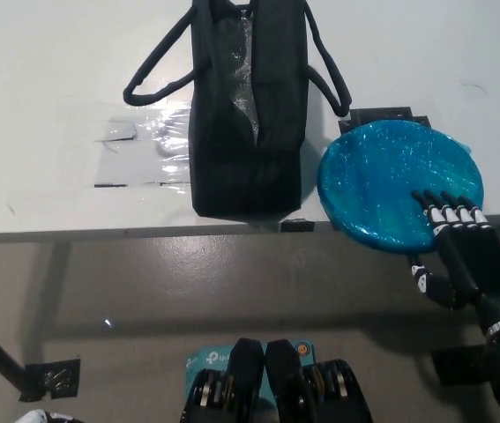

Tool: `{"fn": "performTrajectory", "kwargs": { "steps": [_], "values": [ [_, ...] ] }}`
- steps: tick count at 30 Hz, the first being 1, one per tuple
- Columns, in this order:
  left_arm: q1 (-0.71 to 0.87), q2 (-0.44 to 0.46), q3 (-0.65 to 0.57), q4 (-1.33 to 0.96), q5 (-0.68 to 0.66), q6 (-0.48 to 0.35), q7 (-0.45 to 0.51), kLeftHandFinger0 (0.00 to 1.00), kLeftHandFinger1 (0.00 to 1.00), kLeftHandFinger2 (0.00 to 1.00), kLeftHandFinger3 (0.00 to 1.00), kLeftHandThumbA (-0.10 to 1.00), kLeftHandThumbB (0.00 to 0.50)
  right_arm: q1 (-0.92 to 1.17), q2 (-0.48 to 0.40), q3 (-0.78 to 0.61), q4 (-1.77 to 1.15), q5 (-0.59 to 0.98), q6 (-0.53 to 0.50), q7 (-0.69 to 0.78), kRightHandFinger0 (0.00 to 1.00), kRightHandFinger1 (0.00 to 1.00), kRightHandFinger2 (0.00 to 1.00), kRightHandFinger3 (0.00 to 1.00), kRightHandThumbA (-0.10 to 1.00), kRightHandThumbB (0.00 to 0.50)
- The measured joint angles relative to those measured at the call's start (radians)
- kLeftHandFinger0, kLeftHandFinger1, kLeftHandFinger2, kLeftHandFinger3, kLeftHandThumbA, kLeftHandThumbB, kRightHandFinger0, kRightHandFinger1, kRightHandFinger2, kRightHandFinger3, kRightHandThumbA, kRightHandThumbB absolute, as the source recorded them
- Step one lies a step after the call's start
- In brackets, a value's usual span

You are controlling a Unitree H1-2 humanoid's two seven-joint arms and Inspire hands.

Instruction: The robot uses its right hand to pick up a stack of plates kept in the middle of the desk and put it inside a bag kept next to it

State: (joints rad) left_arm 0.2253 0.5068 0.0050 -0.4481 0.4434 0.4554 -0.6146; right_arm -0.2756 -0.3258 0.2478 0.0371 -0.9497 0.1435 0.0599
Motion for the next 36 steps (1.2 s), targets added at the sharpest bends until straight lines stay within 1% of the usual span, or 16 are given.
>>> {"fn": "performTrajectory", "kwargs": {
  "steps": [1,3,5,8,9,10,12,15,17,20,23,26,29,32,34,36],
  "values": [
    [-0.001,-0.001,0.003,0.0,0.001,0.0,-0.003,0.76,0.73,0.82,0.89,0.21,0.0,-0.003,0.001,0.001,0.016,-0.004,0.004,-0.002,1.0,1.0,1.0,1.0,0.38,0.5],
    [-0.005,-0.005,0.01,0.0,0.005,0.0,-0.01,0.74,0.72,0.82,0.88,0.2,0.0,-0.019,0.003,0.009,0.057,-0.016,0.012,-0.009,1.0,1.0,1.0,1.0,0.37,0.5],
    [-0.01,-0.007,0.01,-0.001,0.008,0.0,-0.015,0.74,0.72,0.82,0.9,0.24,0.0,-0.035,0.005,0.012,0.076,-0.022,0.019,-0.014,1.0,1.0,1.0,1.0,0.33,0.5],
    [-0.014,-0.008,0.011,-0.004,0.014,0.0,-0.024,0.76,0.72,0.82,0.9,0.24,0.0,-0.061,0.009,0.021,0.11,-0.037,0.035,-0.02,1.0,1.0,1.0,1.0,0.35,0.5],
    [-0.014,-0.008,0.011,-0.004,0.015,0.0,-0.028,0.77,0.73,0.82,0.92,0.3,0.0,-0.067,0.011,0.029,0.125,-0.044,0.041,-0.025,1.0,1.0,1.0,1.0,0.34,0.5],
    [-0.014,-0.008,0.011,-0.004,0.015,0.0,-0.029,0.78,0.74,0.83,0.93,0.31,0.0,-0.068,0.012,0.031,0.128,-0.045,0.042,-0.026,1.0,1.0,1.0,1.0,0.35,0.5],
    [-0.014,-0.008,0.013,-0.004,0.019,0.0,-0.036,0.76,0.73,0.82,0.91,0.28,0.0,-0.075,0.017,0.048,0.16,-0.064,0.046,-0.065,1.0,1.0,1.0,1.0,0.3,0.5],
    [-0.014,-0.008,0.013,-0.007,0.025,0.0,-0.04,0.74,0.73,0.83,0.92,0.27,0.0,-0.087,0.019,0.073,0.208,-0.096,0.048,-0.127,1.0,1.0,1.0,1.0,0.29,0.5],
    [-0.014,-0.008,0.013,-0.009,0.03,0.0,-0.045,0.76,0.73,0.83,0.92,0.29,0.0,-0.1,0.018,0.091,0.245,-0.12,0.051,-0.17,1.0,1.0,1.0,1.0,0.22,0.5],
    [-0.014,-0.008,0.011,-0.01,0.031,0.0,-0.046,0.73,0.71,0.8,0.89,0.32,0.0,-0.114,0.015,0.115,0.284,-0.138,0.05,-0.223,1.0,1.0,1.0,1.0,0.21,0.5],
    [-0.014,-0.007,0.01,-0.012,0.032,0.0,-0.046,0.73,0.71,0.8,0.89,0.3,0.0,-0.125,0.001,0.147,0.297,-0.161,0.048,-0.252,1.0,1.0,1.0,1.0,0.24,0.5],
    [-0.017,-0.007,0.01,-0.013,0.033,0.0,-0.046,0.73,0.73,0.82,0.9,0.24,0.0,-0.132,-0.026,0.186,0.301,-0.182,0.044,-0.263,1.0,1.0,1.0,1.0,0.28,0.5],
    [-0.029,-0.008,0.012,-0.013,0.035,0.0,-0.047,0.73,0.72,0.81,0.88,0.23,0.0,-0.145,-0.057,0.232,0.311,-0.207,0.042,-0.264,1.0,1.0,1.0,1.0,0.29,0.5],
    [-0.037,-0.008,0.011,-0.016,0.038,0.0,-0.047,0.76,0.73,0.8,0.89,0.29,0.0,-0.156,-0.079,0.257,0.311,-0.212,0.038,-0.253,1.0,1.0,1.0,1.0,0.27,0.5],
    [-0.037,-0.007,0.011,-0.017,0.038,0.0,-0.047,0.76,0.73,0.8,0.89,0.3,0.0,-0.161,-0.092,0.269,0.31,-0.213,0.034,-0.248,1.0,1.0,1.0,1.0,0.27,0.5],
    [-0.037,-0.007,0.011,-0.017,0.038,0.0,-0.047,0.76,0.72,0.8,0.88,0.28,0.0,-0.168,-0.102,0.28,0.309,-0.214,0.03,-0.24,1.0,1.0,1.0,1.0,0.21,0.5]
  ]
}}
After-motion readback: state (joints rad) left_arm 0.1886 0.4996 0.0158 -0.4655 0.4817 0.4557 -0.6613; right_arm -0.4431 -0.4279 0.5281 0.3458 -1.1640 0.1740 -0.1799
